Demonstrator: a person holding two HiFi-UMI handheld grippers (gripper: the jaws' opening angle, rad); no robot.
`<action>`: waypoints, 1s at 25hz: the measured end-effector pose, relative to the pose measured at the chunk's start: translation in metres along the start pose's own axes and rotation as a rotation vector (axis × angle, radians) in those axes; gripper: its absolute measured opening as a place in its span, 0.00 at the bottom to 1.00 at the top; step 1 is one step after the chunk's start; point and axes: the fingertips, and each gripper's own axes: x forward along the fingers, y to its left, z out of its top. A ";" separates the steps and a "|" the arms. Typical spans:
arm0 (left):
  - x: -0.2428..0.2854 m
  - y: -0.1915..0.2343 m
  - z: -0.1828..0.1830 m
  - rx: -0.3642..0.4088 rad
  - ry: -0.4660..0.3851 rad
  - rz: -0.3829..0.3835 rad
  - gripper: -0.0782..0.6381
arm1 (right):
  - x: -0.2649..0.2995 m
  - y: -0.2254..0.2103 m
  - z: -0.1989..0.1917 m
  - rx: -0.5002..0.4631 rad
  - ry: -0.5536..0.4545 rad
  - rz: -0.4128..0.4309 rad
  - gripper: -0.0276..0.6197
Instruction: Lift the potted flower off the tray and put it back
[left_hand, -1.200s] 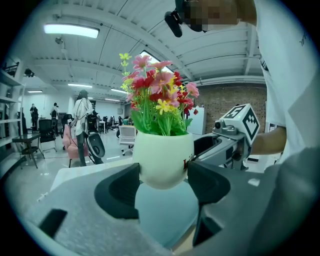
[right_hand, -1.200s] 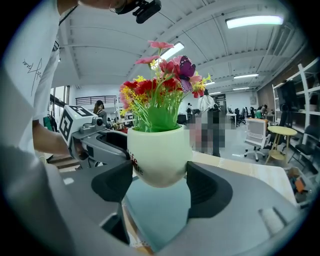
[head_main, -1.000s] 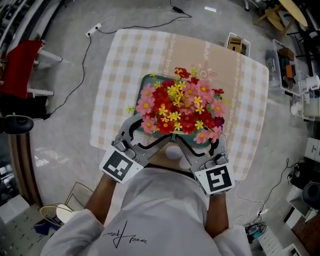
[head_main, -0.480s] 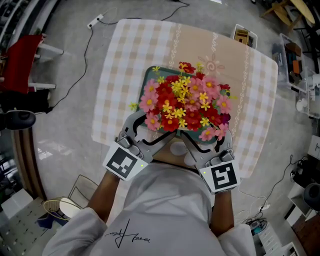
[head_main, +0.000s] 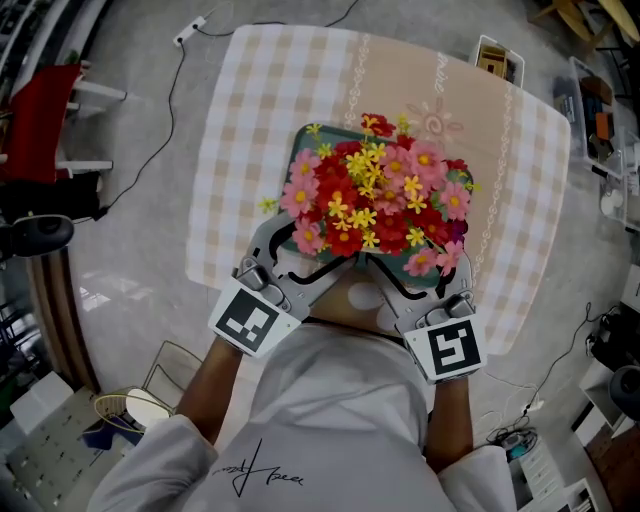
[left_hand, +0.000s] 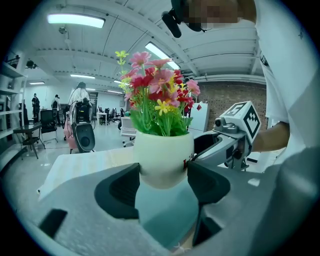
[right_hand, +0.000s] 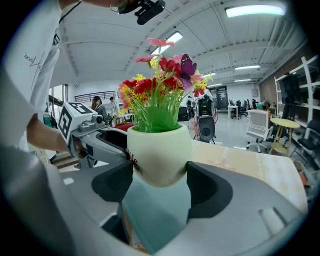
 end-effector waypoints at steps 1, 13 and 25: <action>0.001 0.001 -0.001 0.003 0.005 -0.003 0.53 | 0.001 -0.001 -0.001 0.001 0.004 -0.002 0.58; 0.013 0.027 -0.023 -0.032 0.045 0.004 0.53 | 0.033 -0.010 -0.017 0.028 0.053 0.027 0.57; 0.020 0.047 -0.046 -0.042 0.078 0.023 0.53 | 0.061 -0.014 -0.032 0.001 0.086 0.052 0.57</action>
